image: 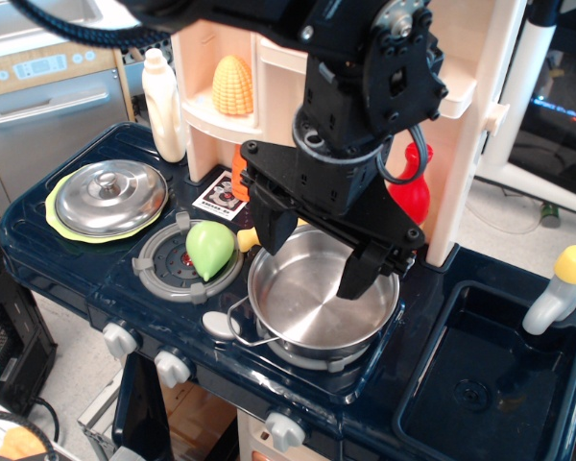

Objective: Put lid on pot or pan

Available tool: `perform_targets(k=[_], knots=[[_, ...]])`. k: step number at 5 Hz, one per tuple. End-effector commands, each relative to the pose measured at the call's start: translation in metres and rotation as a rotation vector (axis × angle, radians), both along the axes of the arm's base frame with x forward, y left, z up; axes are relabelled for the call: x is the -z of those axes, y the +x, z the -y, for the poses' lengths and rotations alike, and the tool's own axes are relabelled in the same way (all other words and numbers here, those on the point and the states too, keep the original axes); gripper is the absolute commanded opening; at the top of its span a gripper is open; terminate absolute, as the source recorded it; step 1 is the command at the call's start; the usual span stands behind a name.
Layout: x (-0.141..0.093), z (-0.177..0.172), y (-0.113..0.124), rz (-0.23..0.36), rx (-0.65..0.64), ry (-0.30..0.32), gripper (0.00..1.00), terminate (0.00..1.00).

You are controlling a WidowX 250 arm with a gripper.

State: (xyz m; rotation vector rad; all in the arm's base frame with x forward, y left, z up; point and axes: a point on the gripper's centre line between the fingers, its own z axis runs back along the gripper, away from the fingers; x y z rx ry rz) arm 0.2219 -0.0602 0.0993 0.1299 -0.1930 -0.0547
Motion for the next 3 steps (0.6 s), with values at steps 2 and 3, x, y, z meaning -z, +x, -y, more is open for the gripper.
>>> perform_targets(k=[2,3], knots=[[-0.006,-0.038,0.008,-0.027,0.065,0.029,1.0,0.0],[-0.014,-0.085,0.021,-0.086,0.194,0.134,1.0,0.0]])
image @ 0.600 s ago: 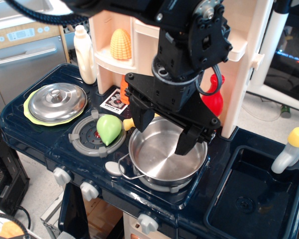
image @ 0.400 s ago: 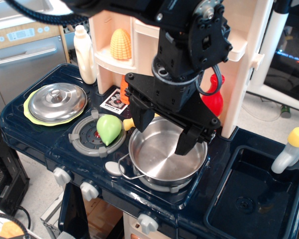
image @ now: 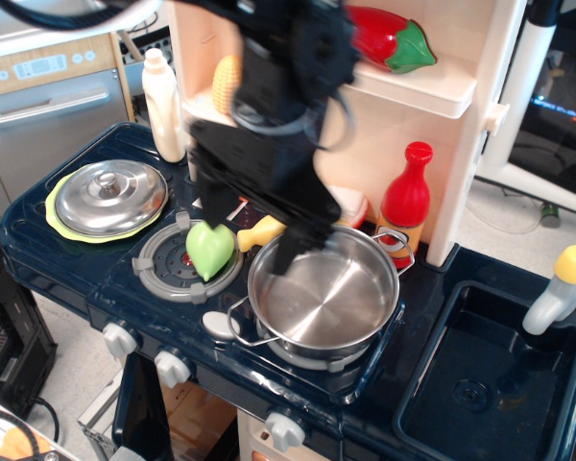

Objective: Put lid on pot or pan

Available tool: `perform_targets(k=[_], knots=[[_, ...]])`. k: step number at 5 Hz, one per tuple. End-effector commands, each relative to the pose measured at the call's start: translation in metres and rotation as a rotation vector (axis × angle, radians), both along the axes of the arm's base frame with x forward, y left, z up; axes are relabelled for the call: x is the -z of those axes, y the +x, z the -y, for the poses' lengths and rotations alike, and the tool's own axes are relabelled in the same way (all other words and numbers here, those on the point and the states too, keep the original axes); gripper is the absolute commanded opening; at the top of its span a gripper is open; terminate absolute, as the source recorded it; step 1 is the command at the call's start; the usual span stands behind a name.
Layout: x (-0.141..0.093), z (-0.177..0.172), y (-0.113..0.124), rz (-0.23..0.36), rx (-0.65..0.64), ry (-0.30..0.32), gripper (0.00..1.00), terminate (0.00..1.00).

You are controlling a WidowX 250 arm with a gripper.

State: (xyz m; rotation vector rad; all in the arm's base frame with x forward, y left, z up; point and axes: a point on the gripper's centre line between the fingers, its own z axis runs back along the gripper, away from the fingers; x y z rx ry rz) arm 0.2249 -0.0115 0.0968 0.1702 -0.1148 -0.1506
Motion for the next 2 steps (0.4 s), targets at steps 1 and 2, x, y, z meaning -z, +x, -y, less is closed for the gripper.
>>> perform_targets(k=[1,2], knots=[[-0.011,-0.084,0.031,-0.026,0.178,0.13,1.0,0.0],[-0.002,-0.127,0.041,-0.018,0.219,0.168,1.0,0.0]])
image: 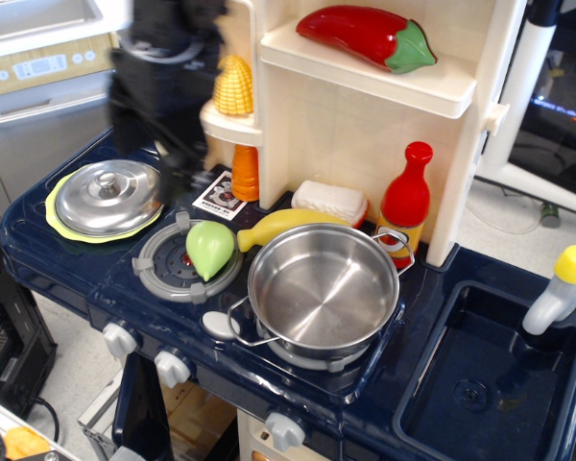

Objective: Put lid on pot or pan

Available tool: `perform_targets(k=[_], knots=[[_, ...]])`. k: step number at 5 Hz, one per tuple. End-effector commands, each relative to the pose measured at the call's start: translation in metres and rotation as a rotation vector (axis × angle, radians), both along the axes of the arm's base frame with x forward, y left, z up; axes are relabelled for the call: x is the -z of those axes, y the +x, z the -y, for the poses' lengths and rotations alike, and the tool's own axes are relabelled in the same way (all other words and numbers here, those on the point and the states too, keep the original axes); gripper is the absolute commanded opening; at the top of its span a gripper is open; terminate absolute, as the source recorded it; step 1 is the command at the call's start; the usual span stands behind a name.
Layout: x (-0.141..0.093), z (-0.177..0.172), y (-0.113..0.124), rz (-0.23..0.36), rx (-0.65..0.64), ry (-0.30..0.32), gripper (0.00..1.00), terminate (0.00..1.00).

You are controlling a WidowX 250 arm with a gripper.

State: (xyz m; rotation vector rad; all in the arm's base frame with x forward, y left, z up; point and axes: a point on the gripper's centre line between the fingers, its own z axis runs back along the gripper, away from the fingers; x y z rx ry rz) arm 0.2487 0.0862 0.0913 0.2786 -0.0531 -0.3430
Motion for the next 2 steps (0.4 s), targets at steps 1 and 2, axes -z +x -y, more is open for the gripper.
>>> perform_targets(k=[1,2], knots=[[0.006,-0.055,0.022,0.048,0.079,0.011,1.0,0.0],[0.021,-0.07,0.023,0.057,0.099,-0.032,1.0,0.0]])
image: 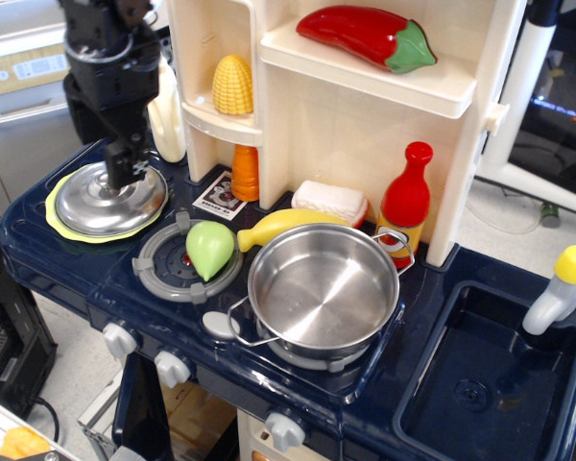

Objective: Put lid on pot or pan

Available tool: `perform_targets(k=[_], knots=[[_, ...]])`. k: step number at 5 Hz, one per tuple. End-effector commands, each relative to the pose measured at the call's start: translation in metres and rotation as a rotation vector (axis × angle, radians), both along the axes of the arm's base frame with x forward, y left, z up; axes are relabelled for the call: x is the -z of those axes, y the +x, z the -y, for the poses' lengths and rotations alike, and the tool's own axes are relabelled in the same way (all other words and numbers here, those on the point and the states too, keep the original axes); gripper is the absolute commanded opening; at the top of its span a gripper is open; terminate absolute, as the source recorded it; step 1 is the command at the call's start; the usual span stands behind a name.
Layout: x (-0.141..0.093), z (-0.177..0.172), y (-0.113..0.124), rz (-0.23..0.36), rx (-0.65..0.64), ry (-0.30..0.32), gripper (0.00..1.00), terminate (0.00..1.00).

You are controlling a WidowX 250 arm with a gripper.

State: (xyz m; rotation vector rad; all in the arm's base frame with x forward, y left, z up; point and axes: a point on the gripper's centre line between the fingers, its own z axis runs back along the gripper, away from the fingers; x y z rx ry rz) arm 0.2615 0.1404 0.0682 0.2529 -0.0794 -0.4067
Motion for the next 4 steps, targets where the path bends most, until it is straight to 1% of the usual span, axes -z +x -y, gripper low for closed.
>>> perform_targets(k=[1,2,3,4], knots=[[0.008,-0.02,0.009,0.053,0.045,-0.036,1.0,0.0],[0.017,-0.025,0.013,0.042,0.056,-0.055,1.0,0.0],[0.019,-0.028,0.016,0.033,0.056,-0.069,0.0,0.0],[0.017,-0.029,0.018,0.021,0.059,-0.084,0.0,0.0]])
